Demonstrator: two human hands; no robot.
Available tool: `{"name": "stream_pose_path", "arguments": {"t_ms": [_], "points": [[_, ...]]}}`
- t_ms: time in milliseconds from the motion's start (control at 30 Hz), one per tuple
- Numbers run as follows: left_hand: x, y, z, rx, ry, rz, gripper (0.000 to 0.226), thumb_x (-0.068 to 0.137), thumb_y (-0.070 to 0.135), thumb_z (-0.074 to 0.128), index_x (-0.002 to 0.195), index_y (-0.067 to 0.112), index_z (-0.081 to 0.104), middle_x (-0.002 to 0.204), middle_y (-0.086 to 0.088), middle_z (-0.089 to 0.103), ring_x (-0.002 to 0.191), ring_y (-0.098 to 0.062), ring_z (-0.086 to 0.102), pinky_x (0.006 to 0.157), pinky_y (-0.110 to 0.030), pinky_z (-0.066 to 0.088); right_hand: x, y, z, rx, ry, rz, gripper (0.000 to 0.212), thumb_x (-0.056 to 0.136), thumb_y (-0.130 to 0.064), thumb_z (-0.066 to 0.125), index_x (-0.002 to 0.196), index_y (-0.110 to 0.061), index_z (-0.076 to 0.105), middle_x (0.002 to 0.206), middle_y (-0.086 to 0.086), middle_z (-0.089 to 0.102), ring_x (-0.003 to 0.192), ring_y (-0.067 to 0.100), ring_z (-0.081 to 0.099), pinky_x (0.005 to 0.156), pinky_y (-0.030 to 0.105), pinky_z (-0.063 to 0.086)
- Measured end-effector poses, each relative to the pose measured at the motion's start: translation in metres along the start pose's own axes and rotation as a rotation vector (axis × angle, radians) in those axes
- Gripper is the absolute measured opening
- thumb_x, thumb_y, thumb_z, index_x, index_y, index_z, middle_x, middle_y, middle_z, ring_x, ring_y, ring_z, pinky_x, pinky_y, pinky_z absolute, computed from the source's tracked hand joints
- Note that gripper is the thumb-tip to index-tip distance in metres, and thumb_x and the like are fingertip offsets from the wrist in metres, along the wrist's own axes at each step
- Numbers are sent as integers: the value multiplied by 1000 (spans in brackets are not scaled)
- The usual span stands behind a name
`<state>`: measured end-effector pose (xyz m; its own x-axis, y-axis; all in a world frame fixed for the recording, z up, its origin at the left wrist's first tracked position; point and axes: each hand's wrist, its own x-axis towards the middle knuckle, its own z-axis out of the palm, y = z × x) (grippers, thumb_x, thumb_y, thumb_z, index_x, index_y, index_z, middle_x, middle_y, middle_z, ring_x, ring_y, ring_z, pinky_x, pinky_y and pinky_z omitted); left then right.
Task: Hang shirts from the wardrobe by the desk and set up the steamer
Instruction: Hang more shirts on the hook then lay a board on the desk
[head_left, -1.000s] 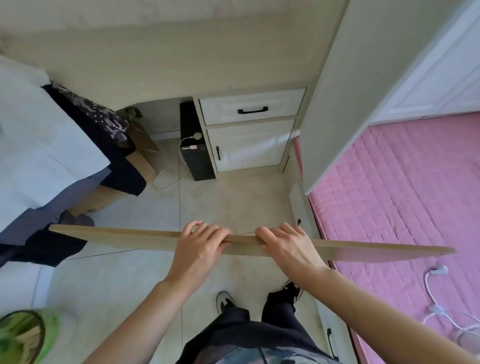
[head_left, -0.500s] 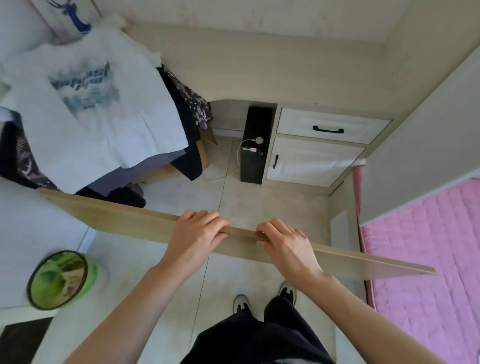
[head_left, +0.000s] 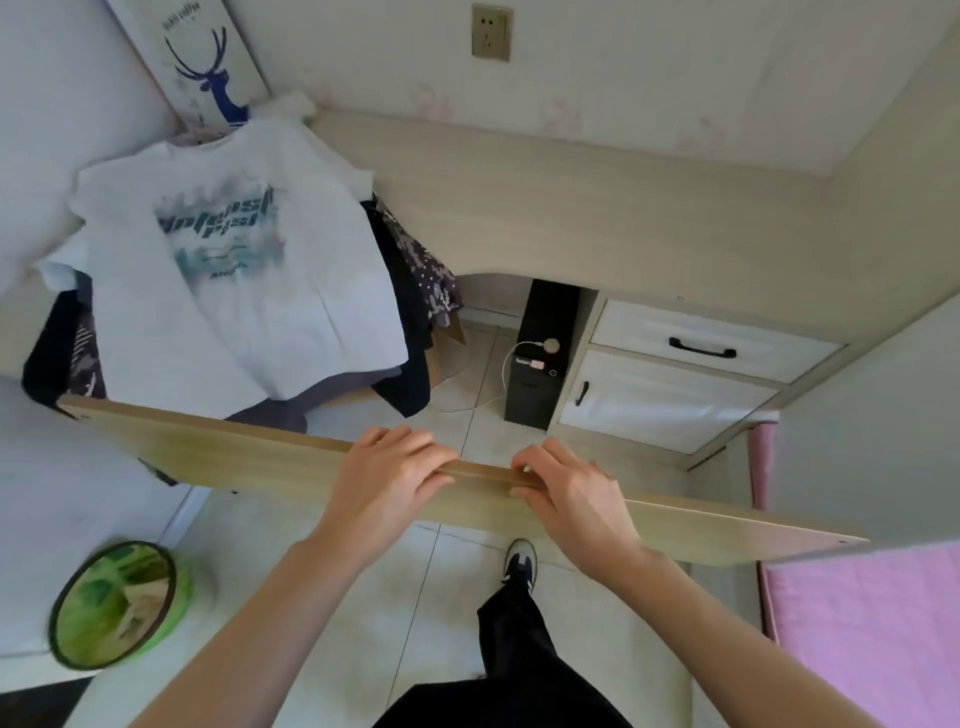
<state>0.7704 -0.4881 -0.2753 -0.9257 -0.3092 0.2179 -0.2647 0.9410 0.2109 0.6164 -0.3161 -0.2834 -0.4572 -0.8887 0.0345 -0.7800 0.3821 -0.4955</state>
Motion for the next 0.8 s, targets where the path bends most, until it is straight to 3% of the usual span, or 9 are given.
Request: {"name": "stream_pose_path", "arguments": {"t_ms": [233, 333, 400, 567, 733, 800], "points": [[101, -32, -6, 14, 5, -1, 22, 77, 34, 76, 97, 26, 73, 82, 13, 64, 74, -12, 60, 76, -21, 31, 101, 39, -45, 33, -87, -45, 19, 91, -34, 61, 108, -28, 57, 94, -17, 44, 77, 5, 51, 60, 16, 37], [143, -42, -3, 12, 0, -1, 25, 86, 44, 57, 97, 28, 72, 82, 14, 63, 74, -11, 58, 73, -22, 32, 138, 58, -62, 10, -116, -49, 19, 91, -35, 59, 109, -30, 55, 97, -15, 47, 76, 3, 47, 56, 13, 29], [170, -47, 1, -10, 3, 0, 34, 87, 48, 47, 98, 28, 71, 82, 14, 62, 74, -10, 57, 72, -22, 34, 161, 70, -74, -3, -126, -58, 19, 92, -35, 58, 110, -31, 54, 97, -16, 45, 78, 4, 45, 55, 14, 29], [236, -55, 8, -22, 47, 13, 32, 88, 48, 47, 99, 28, 70, 82, 13, 61, 75, -11, 56, 73, -21, 31, 210, 100, -106, -85, -91, -76, 20, 93, -38, 55, 112, -33, 54, 101, -13, 49, 87, 11, 54, 60, 30, 41], [290, -59, 12, -72, 95, 37, 32, 88, 45, 50, 101, 25, 72, 84, 11, 64, 77, -13, 60, 80, -26, 37, 245, 125, -132, -117, -9, -91, 20, 91, -36, 57, 110, -32, 59, 99, -13, 55, 80, 9, 57, 54, 29, 44], [310, -63, 14, -79, 89, 54, 33, 88, 45, 50, 102, 25, 72, 84, 11, 64, 77, -13, 60, 80, -27, 40, 259, 133, -139, -116, -7, -74, 20, 91, -36, 58, 110, -33, 59, 97, -14, 54, 78, 6, 55, 52, 23, 38]]}}
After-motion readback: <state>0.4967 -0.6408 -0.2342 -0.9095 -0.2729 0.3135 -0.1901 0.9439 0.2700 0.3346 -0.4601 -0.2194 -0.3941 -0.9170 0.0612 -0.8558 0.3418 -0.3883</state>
